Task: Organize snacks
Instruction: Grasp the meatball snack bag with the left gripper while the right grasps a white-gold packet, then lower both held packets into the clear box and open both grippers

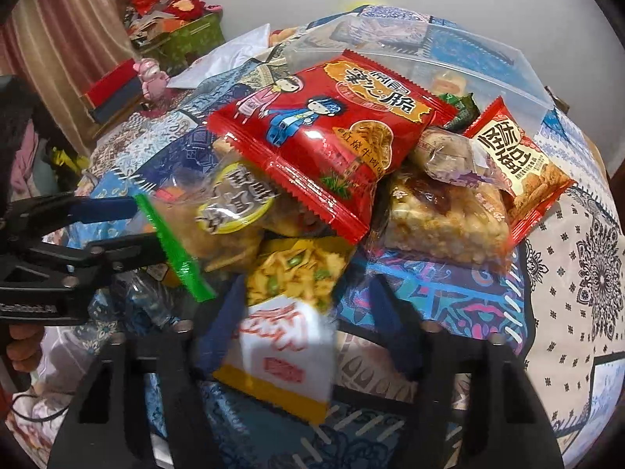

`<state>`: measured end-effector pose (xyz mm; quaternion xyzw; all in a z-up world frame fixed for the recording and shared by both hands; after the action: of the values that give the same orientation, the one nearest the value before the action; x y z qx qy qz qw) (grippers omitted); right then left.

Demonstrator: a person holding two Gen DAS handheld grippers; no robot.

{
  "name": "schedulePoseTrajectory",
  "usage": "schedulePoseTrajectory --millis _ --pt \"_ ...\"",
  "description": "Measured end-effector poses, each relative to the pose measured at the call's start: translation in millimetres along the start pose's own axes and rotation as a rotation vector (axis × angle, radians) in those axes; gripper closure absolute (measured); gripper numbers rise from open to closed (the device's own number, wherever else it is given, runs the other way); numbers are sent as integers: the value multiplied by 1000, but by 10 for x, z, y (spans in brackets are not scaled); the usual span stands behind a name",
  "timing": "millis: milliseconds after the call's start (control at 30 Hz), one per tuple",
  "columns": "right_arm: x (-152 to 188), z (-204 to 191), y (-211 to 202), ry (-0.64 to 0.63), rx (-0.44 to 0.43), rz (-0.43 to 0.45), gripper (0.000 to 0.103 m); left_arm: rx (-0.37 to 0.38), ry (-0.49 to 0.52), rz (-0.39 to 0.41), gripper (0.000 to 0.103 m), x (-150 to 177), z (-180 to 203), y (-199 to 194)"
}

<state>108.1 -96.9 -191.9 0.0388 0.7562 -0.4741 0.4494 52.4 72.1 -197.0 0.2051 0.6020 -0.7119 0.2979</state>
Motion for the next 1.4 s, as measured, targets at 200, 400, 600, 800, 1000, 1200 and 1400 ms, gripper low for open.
schedulePoseTrajectory --millis 200,400,600,800,1000,1200,1400 --pt "29 64 -40 24 -9 11 65 -33 19 17 30 20 42 107" --pt "47 206 -196 56 24 44 76 -19 -23 51 37 38 -1 141" --pt "71 386 -410 101 56 78 80 -23 -20 78 43 49 -27 32" --pt "37 567 -608 140 108 120 81 -64 -8 128 45 -30 -71 -182" --pt "-68 707 -800 165 138 177 81 -96 -6 195 45 -229 -152 -419" --pt "-302 806 -957 177 160 261 81 -85 -7 261 45 -538 -108 -518" --pt "-607 927 -1011 175 173 332 81 -59 9 331 45 -901 24 -545"
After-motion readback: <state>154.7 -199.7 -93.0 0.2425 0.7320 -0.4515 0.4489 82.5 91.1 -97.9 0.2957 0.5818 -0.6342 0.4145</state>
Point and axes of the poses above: each gripper's, at about its wrist camera, not at the fingertips, and y roughly the way its jaws point, z to its right, x to its underside, the point moved 1 cm from there along y, roughly the way its jaws point, and after that the axes turned 15 degrees about z, right-handed, at the moved point
